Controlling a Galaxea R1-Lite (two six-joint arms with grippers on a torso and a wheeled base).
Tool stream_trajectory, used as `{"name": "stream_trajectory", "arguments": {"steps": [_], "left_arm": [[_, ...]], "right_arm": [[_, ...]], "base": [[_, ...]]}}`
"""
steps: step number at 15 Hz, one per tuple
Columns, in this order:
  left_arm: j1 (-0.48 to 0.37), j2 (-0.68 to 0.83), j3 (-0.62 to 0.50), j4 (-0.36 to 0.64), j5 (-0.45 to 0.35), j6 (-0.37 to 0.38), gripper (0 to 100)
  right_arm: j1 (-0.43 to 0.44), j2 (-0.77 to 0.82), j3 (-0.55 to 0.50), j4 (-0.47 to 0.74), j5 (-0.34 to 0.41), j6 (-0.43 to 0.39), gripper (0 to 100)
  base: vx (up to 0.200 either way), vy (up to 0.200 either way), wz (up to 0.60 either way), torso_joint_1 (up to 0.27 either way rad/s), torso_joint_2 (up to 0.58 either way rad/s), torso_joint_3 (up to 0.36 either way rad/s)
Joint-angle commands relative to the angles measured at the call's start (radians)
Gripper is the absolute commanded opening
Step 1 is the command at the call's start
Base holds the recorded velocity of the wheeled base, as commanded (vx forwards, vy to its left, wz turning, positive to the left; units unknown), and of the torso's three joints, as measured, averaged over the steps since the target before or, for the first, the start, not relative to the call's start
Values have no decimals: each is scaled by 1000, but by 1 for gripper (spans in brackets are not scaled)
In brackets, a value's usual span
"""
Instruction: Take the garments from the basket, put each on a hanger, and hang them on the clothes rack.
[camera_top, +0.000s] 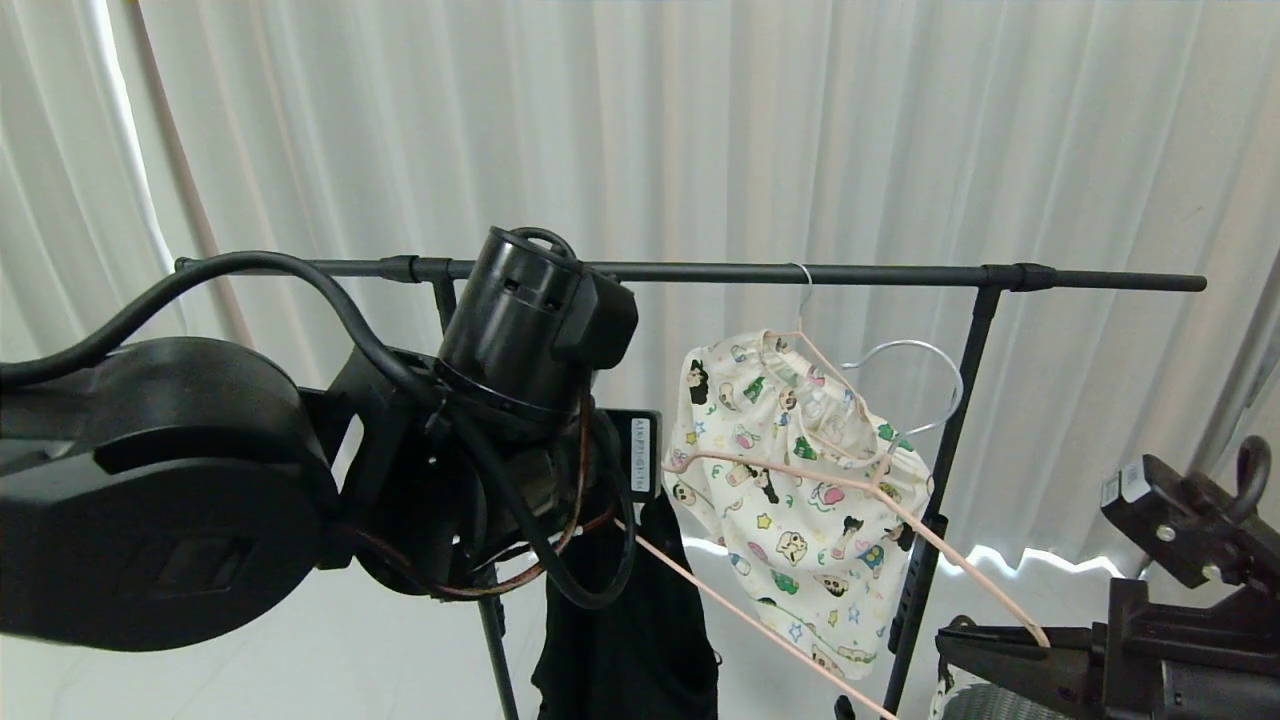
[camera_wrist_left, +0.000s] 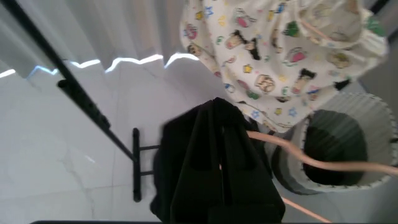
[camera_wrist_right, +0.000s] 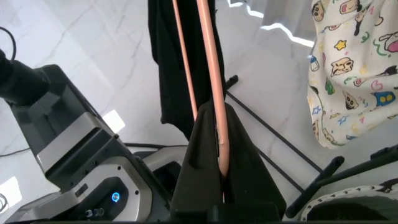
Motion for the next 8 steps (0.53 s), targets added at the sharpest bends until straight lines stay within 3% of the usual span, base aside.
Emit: {"name": "stream_trajectory", "arguments": {"steps": [1,8], "left_arm": [[-36,-3,-19,0,0,-9,0],[-129,8,-97,0,0,-22,0]], "right_arm": [[1,43,-20,0,1,-1,0],[24,127,-66,-28,3,-1,0]], "base": [[0,0,0,0,0,0],[0,0,0,0,0,0]]}}
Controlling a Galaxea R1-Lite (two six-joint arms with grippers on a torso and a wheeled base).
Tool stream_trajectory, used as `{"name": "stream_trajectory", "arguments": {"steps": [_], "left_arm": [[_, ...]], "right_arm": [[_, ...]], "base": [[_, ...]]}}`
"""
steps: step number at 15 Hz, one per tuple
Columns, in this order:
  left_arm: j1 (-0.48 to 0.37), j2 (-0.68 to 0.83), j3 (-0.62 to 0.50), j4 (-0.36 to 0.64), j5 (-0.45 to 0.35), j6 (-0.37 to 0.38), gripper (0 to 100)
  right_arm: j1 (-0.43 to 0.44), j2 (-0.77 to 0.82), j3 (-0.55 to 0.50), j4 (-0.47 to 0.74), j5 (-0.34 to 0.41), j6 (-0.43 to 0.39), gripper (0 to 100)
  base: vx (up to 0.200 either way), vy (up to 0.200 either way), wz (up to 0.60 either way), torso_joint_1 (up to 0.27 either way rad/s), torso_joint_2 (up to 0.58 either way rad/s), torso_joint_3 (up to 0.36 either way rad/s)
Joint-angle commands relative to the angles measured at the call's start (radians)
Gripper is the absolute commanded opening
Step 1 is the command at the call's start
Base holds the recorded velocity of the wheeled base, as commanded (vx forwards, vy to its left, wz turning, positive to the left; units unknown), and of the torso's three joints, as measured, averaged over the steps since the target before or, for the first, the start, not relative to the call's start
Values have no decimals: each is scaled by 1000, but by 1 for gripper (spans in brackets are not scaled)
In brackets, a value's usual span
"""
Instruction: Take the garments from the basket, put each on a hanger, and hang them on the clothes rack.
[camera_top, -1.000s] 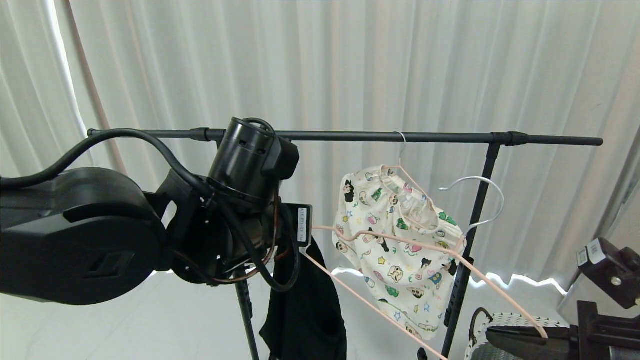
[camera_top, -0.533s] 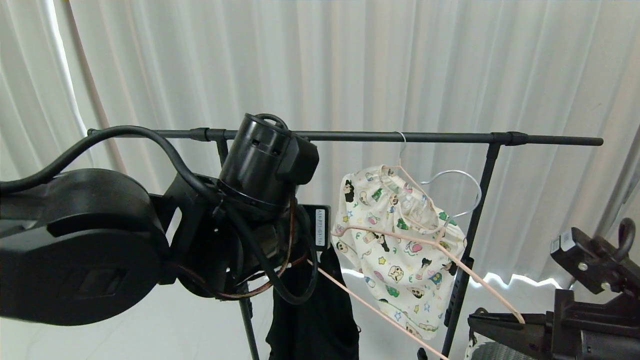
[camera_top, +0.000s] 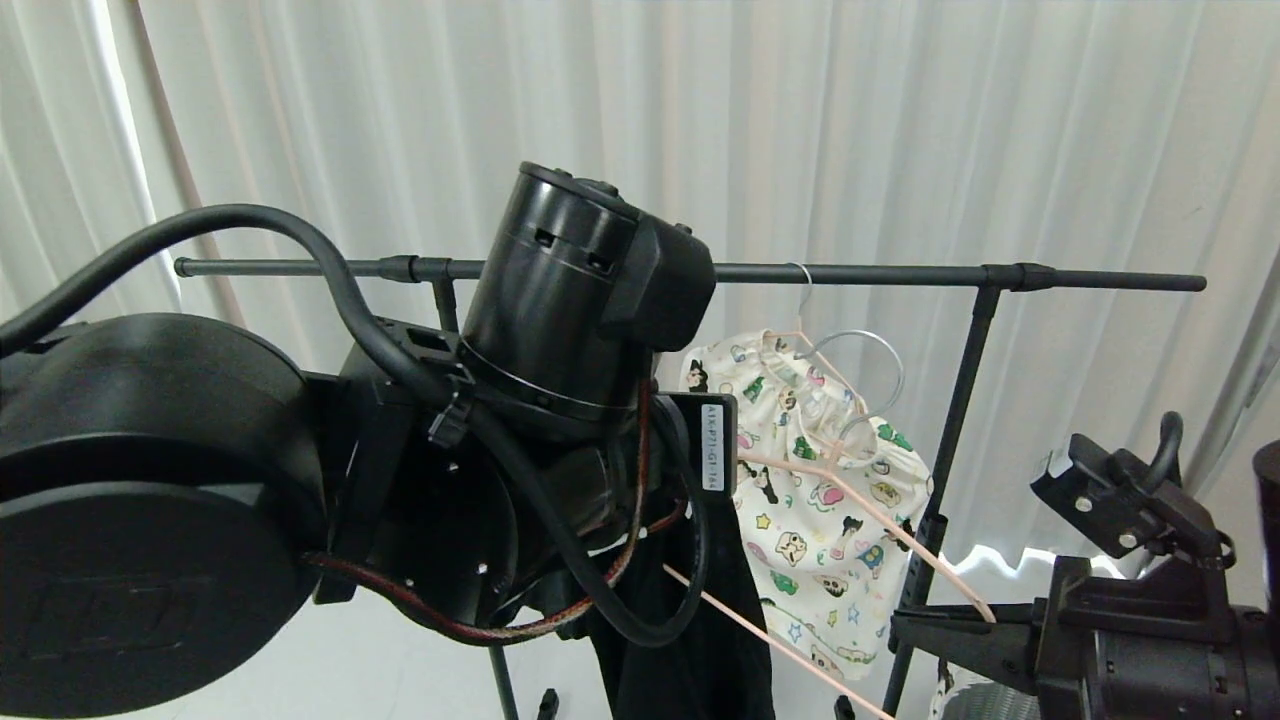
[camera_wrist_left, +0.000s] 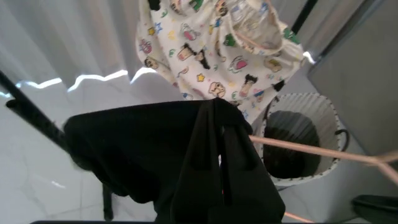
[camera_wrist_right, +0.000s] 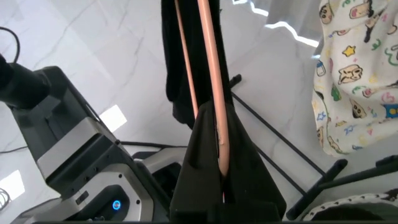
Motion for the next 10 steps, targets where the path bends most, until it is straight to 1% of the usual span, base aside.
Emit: {"name": "stream_trajectory", "arguments": {"steps": [1,3,6,9,10], "left_arm": [[-16,4,-12,0,0,0,0],[-40,2,-32,1,0,3,0],[-62,-4,-44,1,2,9,0],[-62,-7,-43,3,9,12,0],[-60,-7,-40,3,37,38,0]], "right_arm": [[10,37,-5,-17,0,1,0],[30,94,-11,-74,-1,6,0],[39,159,-31,-118,-23,9,0],[40,202,-86,-121,-24,23,0],[40,215,-97,-121,-27,24,0]], "base": [[0,0,0,0,0,0],[0,0,0,0,0,0],[0,0,0,0,0,0],[0,0,0,0,0,0],[0,0,0,0,0,0]]}}
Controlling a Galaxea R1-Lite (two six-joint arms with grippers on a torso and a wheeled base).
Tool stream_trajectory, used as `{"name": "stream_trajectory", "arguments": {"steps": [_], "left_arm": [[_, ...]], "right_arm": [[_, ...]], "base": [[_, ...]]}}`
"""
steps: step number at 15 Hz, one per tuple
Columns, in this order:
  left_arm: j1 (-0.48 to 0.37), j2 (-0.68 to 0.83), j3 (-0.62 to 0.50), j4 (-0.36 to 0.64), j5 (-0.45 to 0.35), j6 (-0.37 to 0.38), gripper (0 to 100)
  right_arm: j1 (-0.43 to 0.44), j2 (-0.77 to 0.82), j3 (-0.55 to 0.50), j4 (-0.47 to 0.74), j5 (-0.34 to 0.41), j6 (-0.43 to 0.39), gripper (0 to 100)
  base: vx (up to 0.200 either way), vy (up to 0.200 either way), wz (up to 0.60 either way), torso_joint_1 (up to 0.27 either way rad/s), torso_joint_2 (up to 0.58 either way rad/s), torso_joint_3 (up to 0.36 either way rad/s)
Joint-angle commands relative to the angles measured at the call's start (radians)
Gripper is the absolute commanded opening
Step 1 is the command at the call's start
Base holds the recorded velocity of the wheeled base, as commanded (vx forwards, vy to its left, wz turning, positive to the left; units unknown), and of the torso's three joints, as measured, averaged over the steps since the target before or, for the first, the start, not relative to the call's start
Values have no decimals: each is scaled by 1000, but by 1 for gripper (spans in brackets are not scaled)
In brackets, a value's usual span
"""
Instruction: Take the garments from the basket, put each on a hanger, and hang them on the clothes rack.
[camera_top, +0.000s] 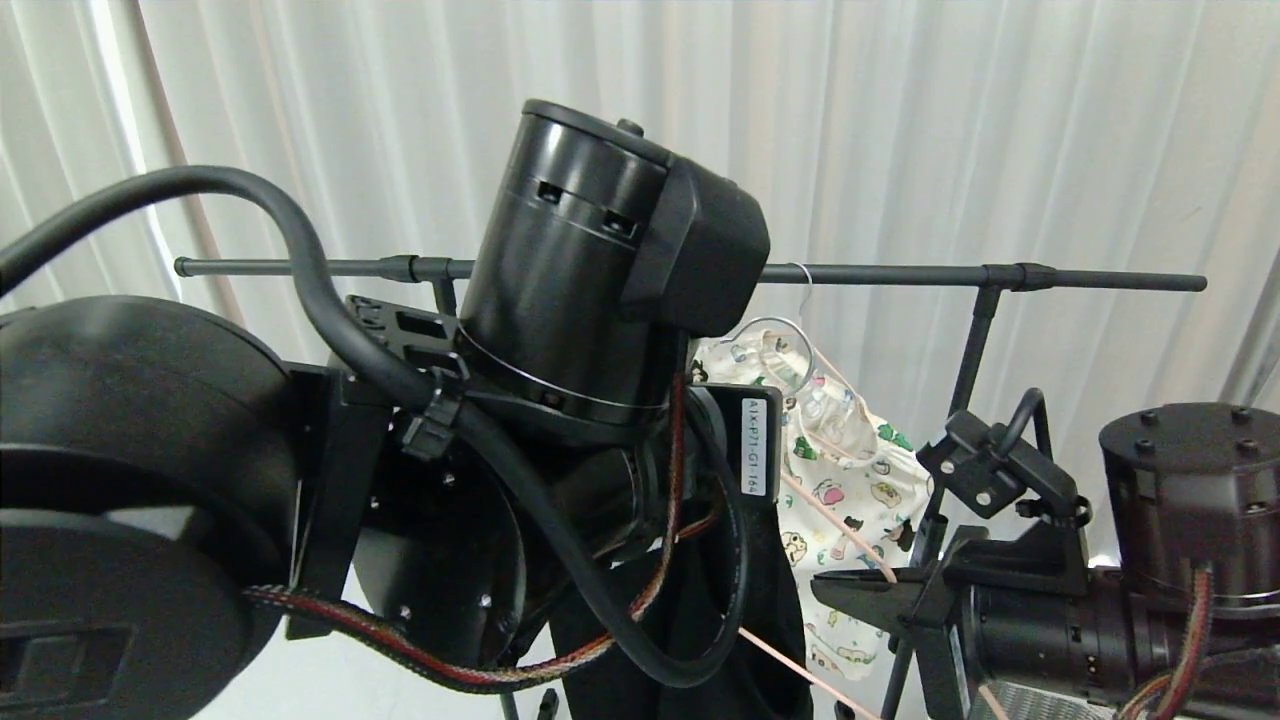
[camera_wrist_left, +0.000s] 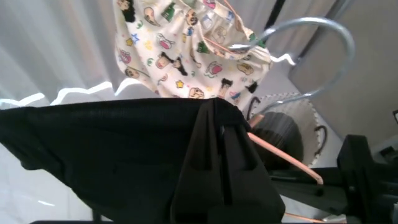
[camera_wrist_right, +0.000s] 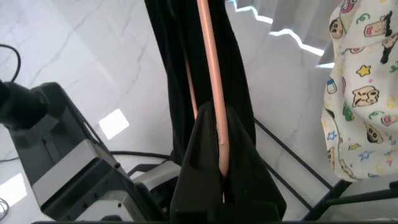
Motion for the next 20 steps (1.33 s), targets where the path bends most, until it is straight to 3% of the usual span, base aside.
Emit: {"name": "stream_trajectory", "arguments": {"steps": [1,3,8,9,20], "left_arm": [[1,-3,9,-1,27,22,0],[7,-3,33,-4,88,32,0],[10,-12,33,-30,90,32,0],[13,-12,36,-52,91,34,100],[44,-30,39,-56,117,34,100]], "right_arm": [[0,38,-21,0,-4,0,0],[0,49,-26,0,-34,1,0],[-1,49,-24,0,-113,30,0],[-1,49,-24,-1,-123,32,0],[-18,58,-15,-78,-246,44,0]], "base": [[0,0,0,0,0,0],[0,0,0,0,0,0],[0,0,0,0,0,0],[0,0,0,0,0,0],[0,0,0,0,0,0]]}}
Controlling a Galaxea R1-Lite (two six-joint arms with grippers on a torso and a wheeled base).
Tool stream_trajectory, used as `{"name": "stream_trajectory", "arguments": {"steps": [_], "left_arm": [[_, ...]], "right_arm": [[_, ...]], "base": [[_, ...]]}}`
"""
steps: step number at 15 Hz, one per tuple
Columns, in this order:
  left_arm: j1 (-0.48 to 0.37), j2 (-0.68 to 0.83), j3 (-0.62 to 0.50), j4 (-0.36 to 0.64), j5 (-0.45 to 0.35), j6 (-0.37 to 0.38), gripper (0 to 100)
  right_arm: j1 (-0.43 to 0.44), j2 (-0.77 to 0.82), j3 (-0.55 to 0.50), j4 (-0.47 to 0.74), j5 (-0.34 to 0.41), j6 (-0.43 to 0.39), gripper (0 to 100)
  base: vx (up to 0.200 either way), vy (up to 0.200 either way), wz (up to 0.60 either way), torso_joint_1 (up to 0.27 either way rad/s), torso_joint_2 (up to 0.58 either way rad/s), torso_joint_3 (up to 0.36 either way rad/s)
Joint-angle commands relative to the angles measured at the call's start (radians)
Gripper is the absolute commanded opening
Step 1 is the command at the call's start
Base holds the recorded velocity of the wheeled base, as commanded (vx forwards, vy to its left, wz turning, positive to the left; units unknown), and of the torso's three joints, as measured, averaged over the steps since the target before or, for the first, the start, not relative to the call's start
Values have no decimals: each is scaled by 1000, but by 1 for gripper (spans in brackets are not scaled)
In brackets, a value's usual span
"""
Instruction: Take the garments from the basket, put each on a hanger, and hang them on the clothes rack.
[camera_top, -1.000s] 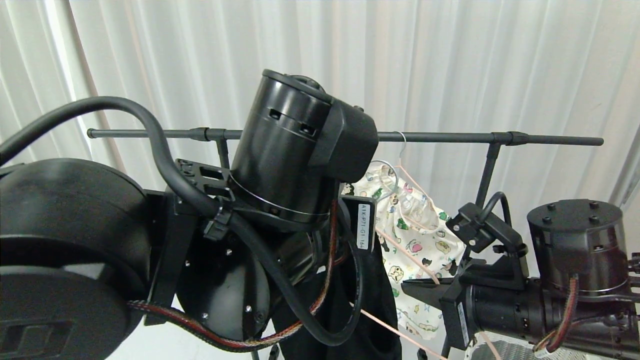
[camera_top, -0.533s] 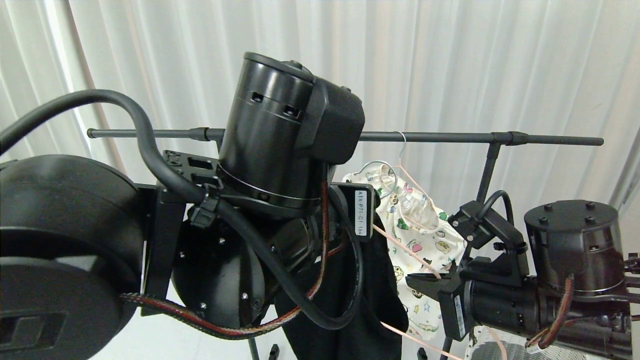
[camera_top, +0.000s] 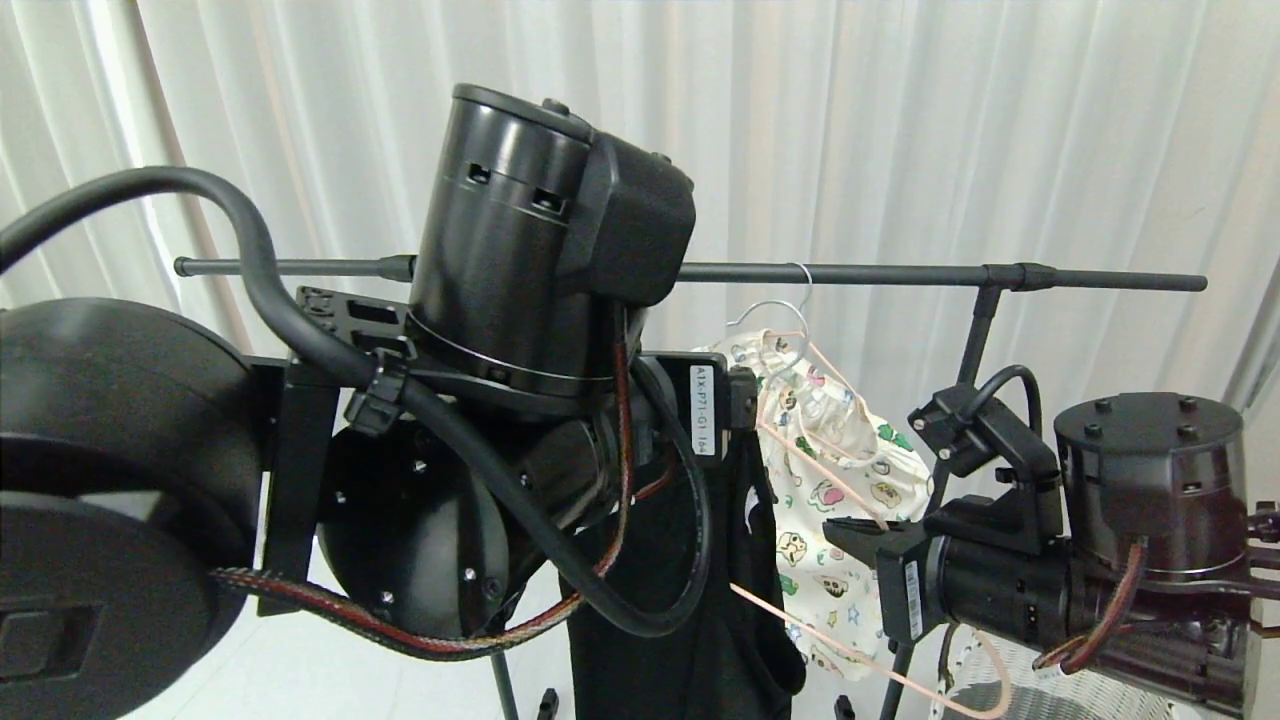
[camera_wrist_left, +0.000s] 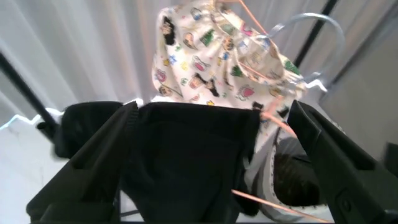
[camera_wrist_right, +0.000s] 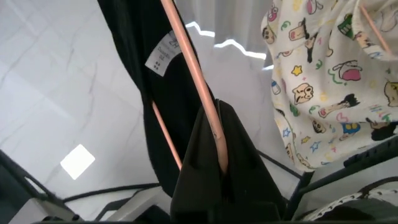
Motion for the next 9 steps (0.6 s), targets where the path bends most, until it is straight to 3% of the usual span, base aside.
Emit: {"name": "stream_trajectory", "arguments": {"steps": [1,3,6,8,9], "left_arm": [[5,-10,1,1,0,0,100],[5,-31,57,-1,0,0,100],[10,-139,251,-6,-12,20,100],[27,-257,389,-48,-130,37,100],[44,-318,441,-65,-239,87,100]], "right_arm": [[-4,1,12,-25,-1,-2,0],[-4,16,50,-122,-30,-16,0],[-21,-19,91,-134,-31,-77,0],[-32,-73,153,-134,-16,-138,0],[-32,-99,180,-134,4,-164,0]], "base": [[0,0,0,0,0,0],[0,0,0,0,0,0],[0,0,0,0,0,0],[0,0,0,0,0,0],[0,0,0,0,0,0]]}}
